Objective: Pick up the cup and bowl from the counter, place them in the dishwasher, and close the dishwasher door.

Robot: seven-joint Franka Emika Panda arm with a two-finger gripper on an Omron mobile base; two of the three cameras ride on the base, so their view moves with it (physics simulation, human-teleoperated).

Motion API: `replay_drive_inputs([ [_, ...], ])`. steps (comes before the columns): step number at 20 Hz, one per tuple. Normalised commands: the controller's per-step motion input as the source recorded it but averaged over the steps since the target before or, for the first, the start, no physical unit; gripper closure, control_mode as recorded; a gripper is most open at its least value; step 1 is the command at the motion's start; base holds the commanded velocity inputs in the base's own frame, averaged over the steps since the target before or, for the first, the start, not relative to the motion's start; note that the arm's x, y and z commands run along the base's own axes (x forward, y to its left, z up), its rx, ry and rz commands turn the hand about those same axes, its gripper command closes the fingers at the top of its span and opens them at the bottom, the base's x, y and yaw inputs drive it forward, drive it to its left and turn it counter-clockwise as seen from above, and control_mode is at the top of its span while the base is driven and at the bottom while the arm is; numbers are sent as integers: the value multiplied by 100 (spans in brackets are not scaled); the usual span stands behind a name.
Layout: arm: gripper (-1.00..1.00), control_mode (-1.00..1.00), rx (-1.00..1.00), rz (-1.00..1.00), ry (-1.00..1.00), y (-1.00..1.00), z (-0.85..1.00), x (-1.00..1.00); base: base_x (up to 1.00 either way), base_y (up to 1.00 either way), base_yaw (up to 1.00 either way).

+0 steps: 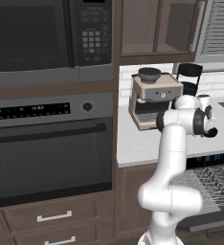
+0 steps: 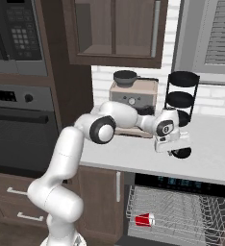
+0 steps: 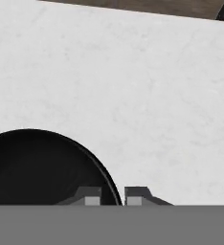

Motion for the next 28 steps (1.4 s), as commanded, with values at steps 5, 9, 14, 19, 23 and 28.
replay_drive_inputs([
  [5, 100, -100, 5, -4, -4, 0, 2, -73, 0, 0, 0],
  [9, 100, -100, 3, 0, -14, 0, 43, -100, 0, 0, 0],
  [14, 100, -100, 1, 0, -14, 4, 50, -100, 0, 0, 0],
  [19, 100, -100, 3, 10, -13, 18, 19, -100, 0, 0, 0],
  [23, 100, -100, 3, 15, -10, 24, 0, -100, 0, 0, 0],
  [28, 100, -100, 8, 16, -2, 13, -3, -88, 0, 0, 0],
])
